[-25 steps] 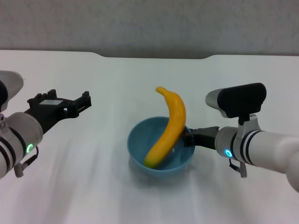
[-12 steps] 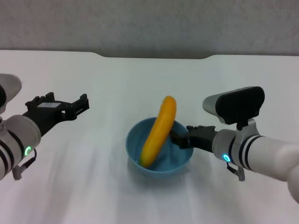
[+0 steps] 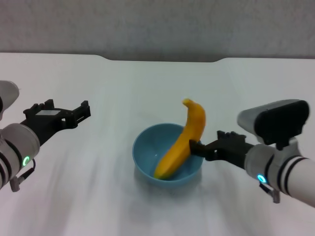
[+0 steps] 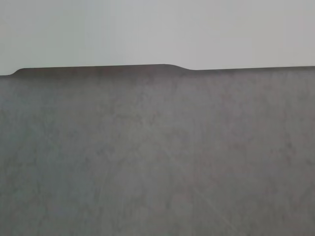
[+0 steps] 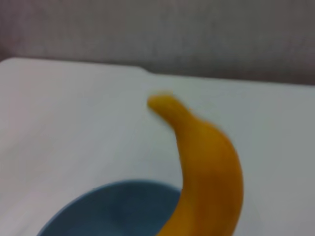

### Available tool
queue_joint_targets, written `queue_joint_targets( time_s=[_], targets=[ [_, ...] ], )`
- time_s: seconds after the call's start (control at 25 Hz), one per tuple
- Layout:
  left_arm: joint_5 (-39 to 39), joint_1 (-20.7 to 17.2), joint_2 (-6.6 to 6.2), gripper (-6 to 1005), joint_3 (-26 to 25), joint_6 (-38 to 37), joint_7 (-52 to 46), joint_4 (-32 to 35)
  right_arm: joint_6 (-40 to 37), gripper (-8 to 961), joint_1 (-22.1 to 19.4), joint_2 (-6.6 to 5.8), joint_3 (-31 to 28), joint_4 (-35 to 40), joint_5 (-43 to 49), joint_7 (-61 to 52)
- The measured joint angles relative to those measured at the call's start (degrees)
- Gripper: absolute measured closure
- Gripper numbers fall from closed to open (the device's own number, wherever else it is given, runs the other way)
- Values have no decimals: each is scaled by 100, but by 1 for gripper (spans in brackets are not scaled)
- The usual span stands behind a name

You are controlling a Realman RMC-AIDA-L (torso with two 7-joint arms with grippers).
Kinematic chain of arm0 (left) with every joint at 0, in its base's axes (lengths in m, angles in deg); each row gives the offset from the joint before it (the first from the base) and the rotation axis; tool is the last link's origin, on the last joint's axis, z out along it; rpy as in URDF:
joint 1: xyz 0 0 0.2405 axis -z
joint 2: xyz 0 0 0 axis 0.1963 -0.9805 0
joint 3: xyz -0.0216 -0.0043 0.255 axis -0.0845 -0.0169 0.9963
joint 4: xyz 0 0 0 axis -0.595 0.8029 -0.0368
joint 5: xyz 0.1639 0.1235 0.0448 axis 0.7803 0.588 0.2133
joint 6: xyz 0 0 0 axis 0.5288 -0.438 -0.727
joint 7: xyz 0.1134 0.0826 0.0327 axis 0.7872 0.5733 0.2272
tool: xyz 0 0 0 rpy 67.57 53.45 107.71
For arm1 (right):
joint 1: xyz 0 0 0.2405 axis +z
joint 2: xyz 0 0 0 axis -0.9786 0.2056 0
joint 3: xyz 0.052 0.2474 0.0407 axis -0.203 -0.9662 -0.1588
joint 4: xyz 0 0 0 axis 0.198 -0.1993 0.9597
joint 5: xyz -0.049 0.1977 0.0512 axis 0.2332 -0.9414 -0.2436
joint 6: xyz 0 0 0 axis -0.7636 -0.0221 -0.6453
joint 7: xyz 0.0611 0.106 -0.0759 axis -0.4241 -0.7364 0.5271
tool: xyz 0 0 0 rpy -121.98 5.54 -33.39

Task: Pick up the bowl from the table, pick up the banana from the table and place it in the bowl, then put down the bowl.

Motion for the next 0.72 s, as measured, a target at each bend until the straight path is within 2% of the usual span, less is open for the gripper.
queue_joint_targets(
  time_s=[0.24, 0.4, 0.56, 0.72],
  targets=[
    [-9, -78, 3, 108, -68, 71, -22, 0, 331, 69, -314, 0, -103, -255, 646, 0],
    [-13, -308, 1, 108, -55, 569, -74, 3, 1121, 63, -707, -14, -13, -382, 1142, 0],
    [-14, -651, -9, 109, 42, 2037, -74, 405, 2644, 69, -1119, -3, 17, -165, 1446, -21],
    [-13, -755, -6, 109, 101, 3950, -87, 1419, 4153, 72, -1205, -10, -22, 539, 1473, -354]
  ],
)
